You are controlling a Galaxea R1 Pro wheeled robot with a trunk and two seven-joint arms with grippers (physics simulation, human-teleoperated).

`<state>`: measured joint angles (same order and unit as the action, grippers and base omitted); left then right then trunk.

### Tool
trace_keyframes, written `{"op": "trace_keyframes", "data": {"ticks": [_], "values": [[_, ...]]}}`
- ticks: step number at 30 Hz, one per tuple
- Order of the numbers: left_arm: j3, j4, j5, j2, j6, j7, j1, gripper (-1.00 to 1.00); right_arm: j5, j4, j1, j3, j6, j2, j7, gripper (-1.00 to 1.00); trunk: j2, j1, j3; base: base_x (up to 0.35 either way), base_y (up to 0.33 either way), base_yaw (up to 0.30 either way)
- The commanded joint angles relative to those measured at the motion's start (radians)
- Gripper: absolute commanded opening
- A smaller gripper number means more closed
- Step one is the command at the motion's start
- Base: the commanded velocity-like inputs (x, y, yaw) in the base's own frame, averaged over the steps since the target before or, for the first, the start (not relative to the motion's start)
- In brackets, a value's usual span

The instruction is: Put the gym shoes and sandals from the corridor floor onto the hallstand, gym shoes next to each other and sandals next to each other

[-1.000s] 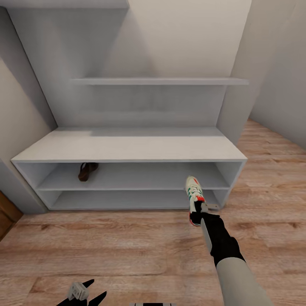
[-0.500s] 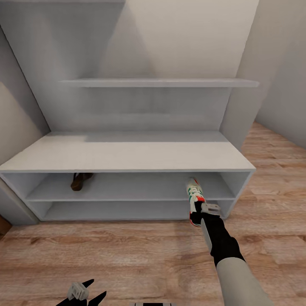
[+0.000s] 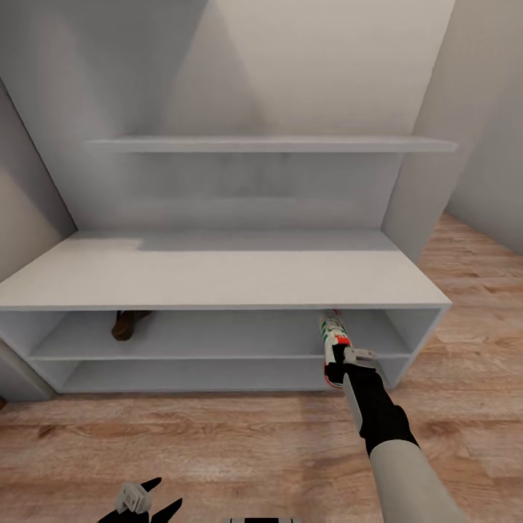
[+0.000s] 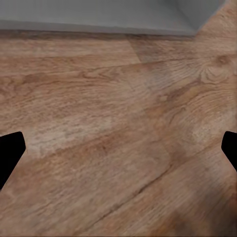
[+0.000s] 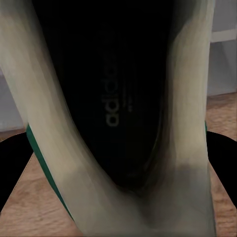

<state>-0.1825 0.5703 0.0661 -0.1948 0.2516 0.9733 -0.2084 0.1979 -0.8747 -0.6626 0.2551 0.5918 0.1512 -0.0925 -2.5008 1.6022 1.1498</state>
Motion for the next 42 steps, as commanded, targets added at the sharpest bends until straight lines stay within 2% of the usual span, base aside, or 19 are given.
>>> {"op": "trace_keyframes", "data": {"ticks": [1, 25, 32, 42], "values": [[-0.001, -0.001, 0.001, 0.000, 0.005, 0.004, -0.001, 1.00, 0.008, -0.001, 0.000, 0.003, 0.005, 0.001, 0.002, -1.00, 0.000, 0.000, 0.001, 0.109, 0.000, 0.000], [0.000, 0.000, 0.001, 0.000, 0.003, -0.001, -0.001, 1.00, 0.006, -0.006, 0.000, 0.003, 0.003, 0.001, -0.018, -1.00, 0.000, 0.000, 0.001, 0.081, 0.000, 0.000], [0.000, 0.000, 0.001, 0.000, 0.003, 0.002, -0.001, 1.00, 0.006, -0.010, 0.000, 0.004, 0.003, 0.001, -0.018, -1.00, -0.002, 0.003, 0.033, 0.001, 0.000, 0.026], [-0.002, 0.000, 0.002, 0.000, 0.005, 0.002, -0.001, 1.00, 0.006, -0.012, 0.000, 0.004, 0.003, 0.001, -0.018, -1.00, -0.002, 0.003, 0.040, 0.000, 0.000, 0.019]]}}
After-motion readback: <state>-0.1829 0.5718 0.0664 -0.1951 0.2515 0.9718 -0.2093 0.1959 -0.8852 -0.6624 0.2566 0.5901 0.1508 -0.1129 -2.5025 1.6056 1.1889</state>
